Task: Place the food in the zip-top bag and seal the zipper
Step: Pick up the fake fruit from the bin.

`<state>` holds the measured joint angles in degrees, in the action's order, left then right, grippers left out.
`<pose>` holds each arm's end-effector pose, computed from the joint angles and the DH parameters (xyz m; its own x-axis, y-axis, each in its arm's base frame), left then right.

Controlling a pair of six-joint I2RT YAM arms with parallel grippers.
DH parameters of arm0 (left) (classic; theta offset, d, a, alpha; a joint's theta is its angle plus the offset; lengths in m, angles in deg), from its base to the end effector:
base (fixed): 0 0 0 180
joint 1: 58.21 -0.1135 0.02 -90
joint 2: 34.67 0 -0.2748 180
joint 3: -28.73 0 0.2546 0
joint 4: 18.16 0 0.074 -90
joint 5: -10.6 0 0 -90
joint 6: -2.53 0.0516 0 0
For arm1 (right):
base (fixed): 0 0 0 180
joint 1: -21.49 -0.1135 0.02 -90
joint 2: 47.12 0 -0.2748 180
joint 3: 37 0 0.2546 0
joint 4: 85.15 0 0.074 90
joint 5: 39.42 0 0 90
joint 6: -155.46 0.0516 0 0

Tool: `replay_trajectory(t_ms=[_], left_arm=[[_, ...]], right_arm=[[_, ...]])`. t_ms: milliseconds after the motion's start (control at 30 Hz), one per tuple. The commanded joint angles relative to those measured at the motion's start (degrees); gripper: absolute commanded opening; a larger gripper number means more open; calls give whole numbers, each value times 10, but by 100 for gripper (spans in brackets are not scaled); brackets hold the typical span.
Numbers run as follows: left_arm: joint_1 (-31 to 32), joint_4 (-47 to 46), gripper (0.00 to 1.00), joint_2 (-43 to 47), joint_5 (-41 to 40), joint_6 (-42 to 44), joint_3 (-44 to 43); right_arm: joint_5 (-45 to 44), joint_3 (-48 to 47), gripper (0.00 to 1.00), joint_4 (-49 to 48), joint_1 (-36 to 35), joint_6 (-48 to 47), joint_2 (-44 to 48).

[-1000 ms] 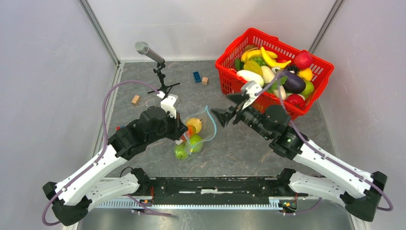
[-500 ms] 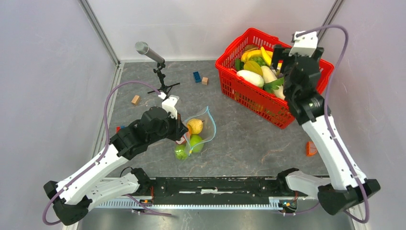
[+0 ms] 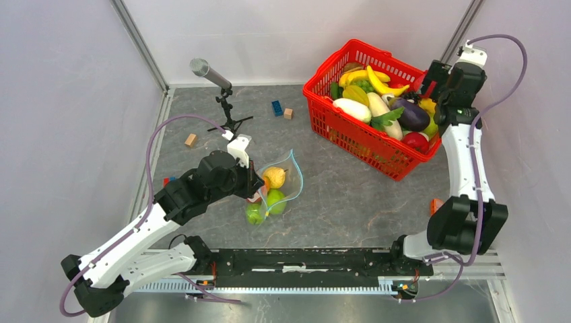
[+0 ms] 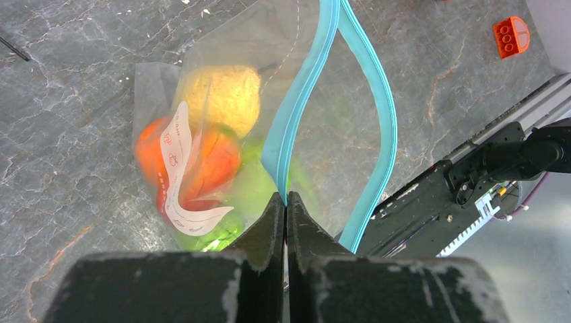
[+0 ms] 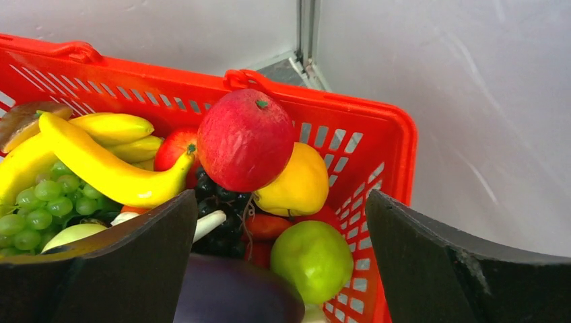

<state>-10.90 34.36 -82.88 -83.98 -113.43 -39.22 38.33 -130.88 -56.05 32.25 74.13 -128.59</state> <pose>0.1264 -0.1310 0.3365 -0.6309 0.0403 -0.7748 0.4571 0.8262 -0.3292 0.3389 -0.0756 0.4042 -0.2213 0.1920 -0.9561 0.4203 0.9035 0.0842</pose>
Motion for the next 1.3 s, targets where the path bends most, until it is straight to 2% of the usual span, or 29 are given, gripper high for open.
replay_trajectory(t_ms=[0,133,300,633,800,867,967,1000,1033,1267], left_arm=[[-3,-12,2,2,-5,-7,1],[-3,-11,2,1,-7,-6,2],[-3,-13,2,6,-16,-13,5],[-3,-10,2,9,-20,-12,4],[-3,-7,2,12,-22,-12,4],[-3,-7,2,11,-24,-13,4],[-3,-8,2,9,-23,-15,2],[-3,-8,2,8,-23,-15,2],[-3,-9,2,8,-21,-15,2],[-3,-9,2,7,-14,-17,5]], right_arm=[[83,-13,98,-48,20,44,-31],[142,17,98,-107,46,91,-42],[94,11,98,-109,48,107,-60],[177,-37,97,-146,50,145,-157],[186,-59,82,-178,48,151,-191],[185,-50,70,-186,48,152,-185],[194,-4,60,-222,48,152,-145],[194,16,52,-238,48,153,-134],[196,22,49,-240,47,152,-123],[263,60,47,-218,46,113,-54]])
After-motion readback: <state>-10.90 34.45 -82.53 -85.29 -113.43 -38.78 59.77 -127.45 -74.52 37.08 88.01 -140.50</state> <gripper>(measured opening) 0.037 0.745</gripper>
